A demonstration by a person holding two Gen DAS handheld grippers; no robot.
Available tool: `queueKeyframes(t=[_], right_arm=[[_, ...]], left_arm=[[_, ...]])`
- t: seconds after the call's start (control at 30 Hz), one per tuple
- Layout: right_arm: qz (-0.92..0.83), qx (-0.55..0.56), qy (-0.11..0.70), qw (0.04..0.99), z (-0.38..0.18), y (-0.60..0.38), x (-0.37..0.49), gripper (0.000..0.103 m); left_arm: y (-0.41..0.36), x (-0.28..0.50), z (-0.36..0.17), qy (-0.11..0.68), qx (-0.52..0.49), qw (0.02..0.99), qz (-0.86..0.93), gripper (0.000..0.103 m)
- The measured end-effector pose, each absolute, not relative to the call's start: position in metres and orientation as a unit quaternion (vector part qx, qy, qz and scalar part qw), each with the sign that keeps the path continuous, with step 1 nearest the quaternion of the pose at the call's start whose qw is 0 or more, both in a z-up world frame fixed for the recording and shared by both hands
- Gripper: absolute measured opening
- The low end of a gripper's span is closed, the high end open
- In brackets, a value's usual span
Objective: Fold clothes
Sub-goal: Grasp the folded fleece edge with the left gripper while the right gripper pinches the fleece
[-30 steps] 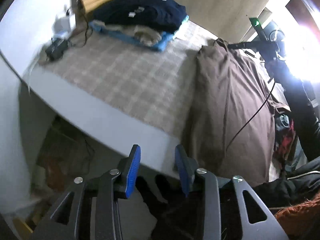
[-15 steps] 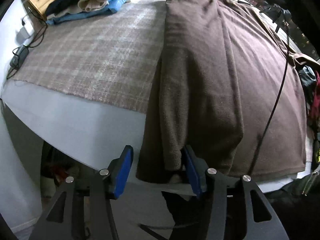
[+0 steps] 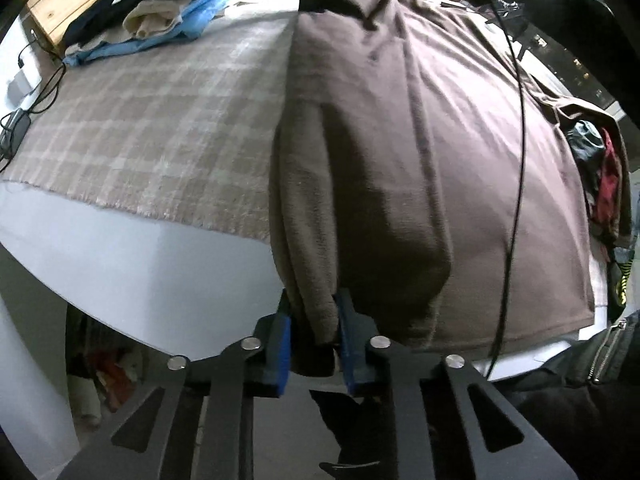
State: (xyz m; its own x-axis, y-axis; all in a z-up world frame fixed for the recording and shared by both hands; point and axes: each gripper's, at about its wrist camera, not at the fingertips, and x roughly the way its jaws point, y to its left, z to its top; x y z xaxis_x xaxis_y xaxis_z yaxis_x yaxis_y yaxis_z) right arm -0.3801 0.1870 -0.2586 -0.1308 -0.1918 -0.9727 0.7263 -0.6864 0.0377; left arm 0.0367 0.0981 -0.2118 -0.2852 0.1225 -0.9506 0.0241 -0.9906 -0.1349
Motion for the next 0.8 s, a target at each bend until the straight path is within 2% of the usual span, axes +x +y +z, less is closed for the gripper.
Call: queueKeyframes(t=[0.27,0.43,0.47,0.5,0.57,0.63,0.8], right_arm=[[-0.763,0.53,0.168,0.331,-0.215,0.265,-0.356,0.016],[-0.775,0.538,0.155,0.295,-0.216,0.307,-0.335,0.016],[-0.774,0.547,0.156,0.28,-0.22,0.321,-0.33,0.022],[-0.772,0.555,0.158,0.266,-0.223,0.334,-0.326,0.033],[-0.756,0.591,0.176,0.219,-0.235,0.366,-0.316,0.042],[-0.757,0.602,0.163,0.194,-0.231,0.402,-0.303,0.042],[-0.786,0.584,-0.006,0.206,-0.169,0.479,-0.269,0.045]], left_arm=[[0.154,0.052,-0.156,-0.01,-0.558,0.1,0.824,0.016],[0.195,0.052,-0.147,0.014,-0.553,0.159,0.817,0.018],[0.205,0.049,-0.153,0.017,-0.561,0.173,0.809,0.019],[0.215,0.05,-0.159,0.018,-0.572,0.185,0.799,0.022],[0.232,0.057,-0.169,0.014,-0.596,0.21,0.775,0.023],[0.235,0.071,-0.166,0.01,-0.602,0.225,0.766,0.025],[0.184,0.11,-0.138,-0.048,-0.618,0.174,0.765,0.029]])
